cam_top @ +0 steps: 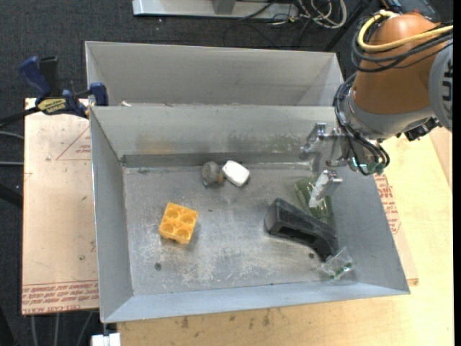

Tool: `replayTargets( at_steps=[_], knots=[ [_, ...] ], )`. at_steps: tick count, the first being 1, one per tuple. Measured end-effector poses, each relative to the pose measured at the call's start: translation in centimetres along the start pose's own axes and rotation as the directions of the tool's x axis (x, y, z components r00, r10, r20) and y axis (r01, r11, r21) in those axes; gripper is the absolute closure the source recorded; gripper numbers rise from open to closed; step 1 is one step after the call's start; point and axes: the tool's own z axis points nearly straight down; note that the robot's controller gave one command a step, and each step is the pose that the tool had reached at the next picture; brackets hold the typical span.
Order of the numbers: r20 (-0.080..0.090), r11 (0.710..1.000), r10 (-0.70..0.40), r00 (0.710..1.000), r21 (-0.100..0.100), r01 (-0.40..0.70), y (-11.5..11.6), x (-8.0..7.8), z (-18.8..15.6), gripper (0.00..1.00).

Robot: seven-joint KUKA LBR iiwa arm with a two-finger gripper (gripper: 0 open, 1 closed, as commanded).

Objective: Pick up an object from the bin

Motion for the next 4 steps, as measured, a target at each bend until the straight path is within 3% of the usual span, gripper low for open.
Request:
replayTargets(
  at_steps=[1,2,3,4],
  knots=[
    [0.008,1.0,-0.002,1.0,0.001,0.002,0.0,-0.1,-0.4,0.0],
    [0.012,1.0,0.011,1.0,0.001,-0.011,-0.9,1.3,5.7,0.0],
    [0.004,0.984,0.176,0.984,-0.001,-0.176,-1.0,4.5,8.4,0.0],
    [0.007,1.0,0.021,1.0,0.0,-0.021,-2.3,3.8,11.8,0.0]
  ],
)
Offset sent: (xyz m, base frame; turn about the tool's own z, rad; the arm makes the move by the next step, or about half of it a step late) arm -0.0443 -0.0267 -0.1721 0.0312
